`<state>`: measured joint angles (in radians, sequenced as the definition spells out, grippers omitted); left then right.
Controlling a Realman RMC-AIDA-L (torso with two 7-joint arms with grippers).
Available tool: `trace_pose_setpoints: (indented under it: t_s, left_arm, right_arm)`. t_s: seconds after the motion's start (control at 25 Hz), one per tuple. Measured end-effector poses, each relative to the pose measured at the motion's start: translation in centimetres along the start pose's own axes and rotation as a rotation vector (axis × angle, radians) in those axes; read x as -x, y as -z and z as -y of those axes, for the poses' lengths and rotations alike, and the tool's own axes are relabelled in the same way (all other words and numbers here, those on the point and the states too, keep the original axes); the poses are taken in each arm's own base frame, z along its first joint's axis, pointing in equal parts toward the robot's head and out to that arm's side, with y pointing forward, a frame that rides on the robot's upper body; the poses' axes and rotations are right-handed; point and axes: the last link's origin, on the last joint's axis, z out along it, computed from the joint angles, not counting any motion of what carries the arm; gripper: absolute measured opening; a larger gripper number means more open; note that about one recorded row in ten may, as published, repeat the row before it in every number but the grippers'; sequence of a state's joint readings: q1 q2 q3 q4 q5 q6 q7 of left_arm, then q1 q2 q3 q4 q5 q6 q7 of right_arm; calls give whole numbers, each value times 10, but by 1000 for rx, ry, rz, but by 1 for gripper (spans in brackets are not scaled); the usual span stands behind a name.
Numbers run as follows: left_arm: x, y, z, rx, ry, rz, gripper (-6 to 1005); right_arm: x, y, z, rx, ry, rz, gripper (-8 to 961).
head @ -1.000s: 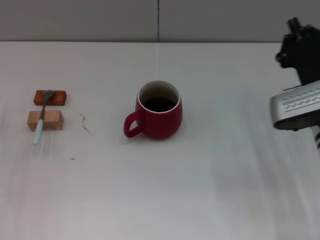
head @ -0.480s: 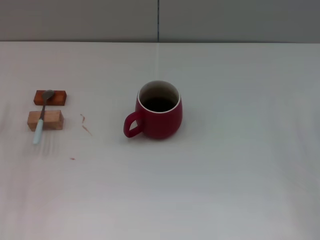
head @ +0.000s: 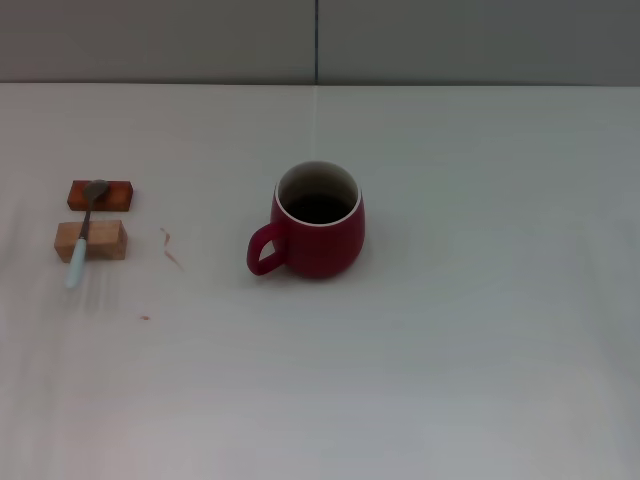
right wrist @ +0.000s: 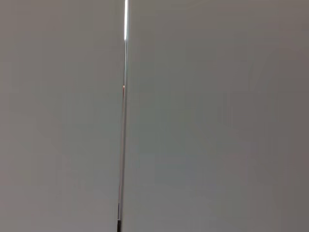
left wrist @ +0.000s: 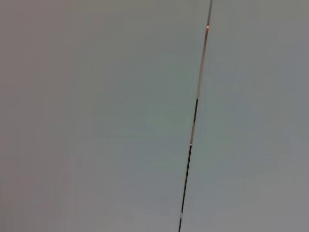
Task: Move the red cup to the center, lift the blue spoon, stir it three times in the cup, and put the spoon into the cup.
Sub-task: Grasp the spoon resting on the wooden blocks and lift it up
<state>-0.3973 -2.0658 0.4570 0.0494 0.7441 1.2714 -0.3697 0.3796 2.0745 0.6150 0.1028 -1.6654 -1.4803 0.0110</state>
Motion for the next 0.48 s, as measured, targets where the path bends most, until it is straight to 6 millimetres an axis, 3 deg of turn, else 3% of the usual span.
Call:
trace_pose_setpoints:
  t_s: [0.28, 0.48]
  left_arm:
    - [-3, 9, -17, 100, 20, -42, 798]
    - [0, 34, -23, 144, 30, -66, 797]
  right_arm:
    - [-2, -5, 2, 5, 21, -16, 703]
    - [-6, -19, 0, 18, 35, -57, 701]
